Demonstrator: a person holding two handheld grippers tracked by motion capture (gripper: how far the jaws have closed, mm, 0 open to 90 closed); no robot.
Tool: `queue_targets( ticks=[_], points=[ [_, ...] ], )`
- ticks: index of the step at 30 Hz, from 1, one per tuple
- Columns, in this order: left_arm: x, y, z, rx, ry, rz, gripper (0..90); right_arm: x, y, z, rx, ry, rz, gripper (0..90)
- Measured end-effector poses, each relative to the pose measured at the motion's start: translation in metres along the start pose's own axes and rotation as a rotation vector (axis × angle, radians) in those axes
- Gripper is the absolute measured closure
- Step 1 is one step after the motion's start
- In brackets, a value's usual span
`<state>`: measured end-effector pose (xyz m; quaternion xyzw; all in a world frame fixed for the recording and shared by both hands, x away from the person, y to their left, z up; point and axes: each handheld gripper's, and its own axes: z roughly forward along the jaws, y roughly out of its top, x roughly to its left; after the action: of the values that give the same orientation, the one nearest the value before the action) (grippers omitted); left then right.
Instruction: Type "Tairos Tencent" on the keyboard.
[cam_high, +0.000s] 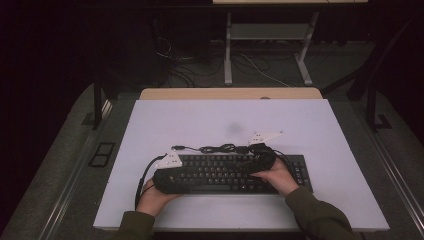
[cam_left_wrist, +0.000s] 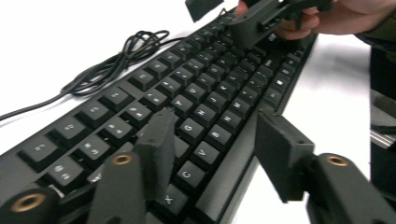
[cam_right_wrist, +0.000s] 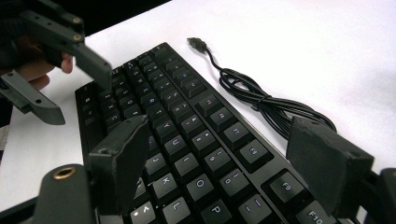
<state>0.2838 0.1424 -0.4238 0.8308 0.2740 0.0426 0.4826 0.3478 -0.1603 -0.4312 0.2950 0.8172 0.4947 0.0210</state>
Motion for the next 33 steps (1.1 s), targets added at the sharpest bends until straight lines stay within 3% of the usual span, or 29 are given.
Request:
queue_targets(
  ticks=[11,16,33],
  points=[
    [-0.006,-0.001,0.007,0.046,-0.063,0.026,78.7,-0.001,-0.001,0.000,0.003,-0.003,0.000,20.9],
    [-0.006,-0.001,0.009,0.067,-0.064,0.032,87.9,-0.001,-0.001,0.000,0.003,-0.006,-0.003,20.9],
    [-0.003,-0.007,0.017,0.123,-0.050,0.043,88.8,-0.001,-0.001,0.001,0.006,-0.006,-0.003,20.9]
  ],
)
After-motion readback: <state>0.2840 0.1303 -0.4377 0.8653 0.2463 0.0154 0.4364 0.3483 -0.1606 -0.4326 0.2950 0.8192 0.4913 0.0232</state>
